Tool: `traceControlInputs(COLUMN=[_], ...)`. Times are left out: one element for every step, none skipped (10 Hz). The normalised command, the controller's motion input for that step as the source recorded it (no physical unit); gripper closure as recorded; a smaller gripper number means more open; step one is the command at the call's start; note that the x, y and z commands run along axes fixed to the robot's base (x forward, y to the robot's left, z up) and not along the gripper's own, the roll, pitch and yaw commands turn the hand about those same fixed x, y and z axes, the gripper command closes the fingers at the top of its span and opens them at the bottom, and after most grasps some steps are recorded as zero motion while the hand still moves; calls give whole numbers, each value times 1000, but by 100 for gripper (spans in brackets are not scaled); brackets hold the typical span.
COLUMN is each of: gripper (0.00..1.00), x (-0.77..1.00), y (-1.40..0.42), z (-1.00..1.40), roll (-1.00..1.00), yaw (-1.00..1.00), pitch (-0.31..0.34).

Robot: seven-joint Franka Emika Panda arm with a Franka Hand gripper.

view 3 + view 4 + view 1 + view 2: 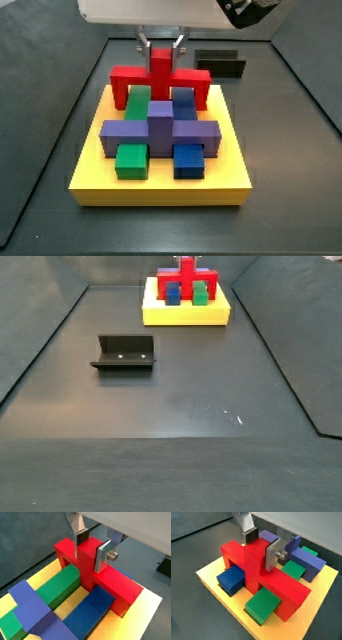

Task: Pick up the red object. Move up. Move to above the board. Insert the red object.
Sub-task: Insert the red object.

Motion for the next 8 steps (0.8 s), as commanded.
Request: traceControlInputs(gripper=[100, 100, 100, 100, 100, 100, 100, 100], x=[246, 317, 363, 366, 234, 140, 0, -57], y=[0, 0, 0, -11, 0, 0, 0, 0], z=[-260, -323, -274, -211, -246, -231, -369, -577], roll=[116, 131, 160, 183, 166, 161, 104, 144], yaw=[0, 0, 0, 11, 0, 0, 0, 0], pitch=[0, 0, 0, 0, 0, 0, -26, -13])
